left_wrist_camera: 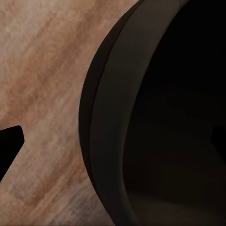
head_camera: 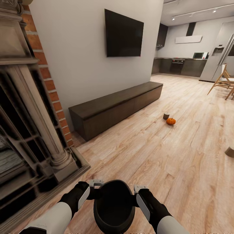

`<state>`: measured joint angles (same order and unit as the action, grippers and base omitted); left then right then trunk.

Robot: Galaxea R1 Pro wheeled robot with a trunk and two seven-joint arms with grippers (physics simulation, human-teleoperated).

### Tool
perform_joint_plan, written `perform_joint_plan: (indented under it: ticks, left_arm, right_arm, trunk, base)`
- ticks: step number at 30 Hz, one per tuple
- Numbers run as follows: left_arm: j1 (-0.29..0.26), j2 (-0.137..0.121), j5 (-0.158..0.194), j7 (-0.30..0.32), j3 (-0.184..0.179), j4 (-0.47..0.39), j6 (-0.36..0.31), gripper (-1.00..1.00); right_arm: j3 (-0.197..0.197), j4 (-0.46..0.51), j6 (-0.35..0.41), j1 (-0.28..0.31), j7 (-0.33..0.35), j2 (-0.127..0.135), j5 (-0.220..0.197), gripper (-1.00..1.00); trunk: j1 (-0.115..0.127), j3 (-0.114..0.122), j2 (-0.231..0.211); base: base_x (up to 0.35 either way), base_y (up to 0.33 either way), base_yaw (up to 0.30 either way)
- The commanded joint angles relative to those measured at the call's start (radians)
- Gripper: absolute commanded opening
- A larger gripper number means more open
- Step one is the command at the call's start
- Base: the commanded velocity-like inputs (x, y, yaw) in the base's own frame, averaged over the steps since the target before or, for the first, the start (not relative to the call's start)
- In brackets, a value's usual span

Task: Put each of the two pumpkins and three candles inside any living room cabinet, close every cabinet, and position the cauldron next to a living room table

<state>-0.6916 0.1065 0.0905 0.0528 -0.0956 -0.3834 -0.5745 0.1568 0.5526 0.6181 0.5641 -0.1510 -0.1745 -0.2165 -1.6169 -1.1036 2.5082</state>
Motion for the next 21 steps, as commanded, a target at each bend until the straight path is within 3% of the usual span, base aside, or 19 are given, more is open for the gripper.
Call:
perform_joint_plan:
  ticks: [1,17,21]
  left_arm:
    - [0.0,-0.001,0.009,-0.002,-0.007,-0.002,-0.005,1.0]
    - [0.0,0.001,0.009,0.003,-0.01,-0.002,0.008,1.0]
    - [0.0,0.0,0.009,0.004,-0.024,-0.002,0.009,1.0]
  right_arm:
    - [0.003,0.001,0.003,0.0,-0.009,0.0,-0.011,1.0]
    - [0.003,0.0,0.001,0.0,-0.008,0.0,-0.011,1.0]
    - [0.003,0.001,0.0,0.0,-0.004,0.0,-0.011,1.0]
  trunk:
    - [0.0,-0.005,0.001]
    - [-0.007,-0.067,0.004]
    - [-0.007,-0.067,0.004]
  base:
    - [0.0,0.0,0.0]
    - [0.0,0.0,0.0]
    - [0.0,0.0,0.0]
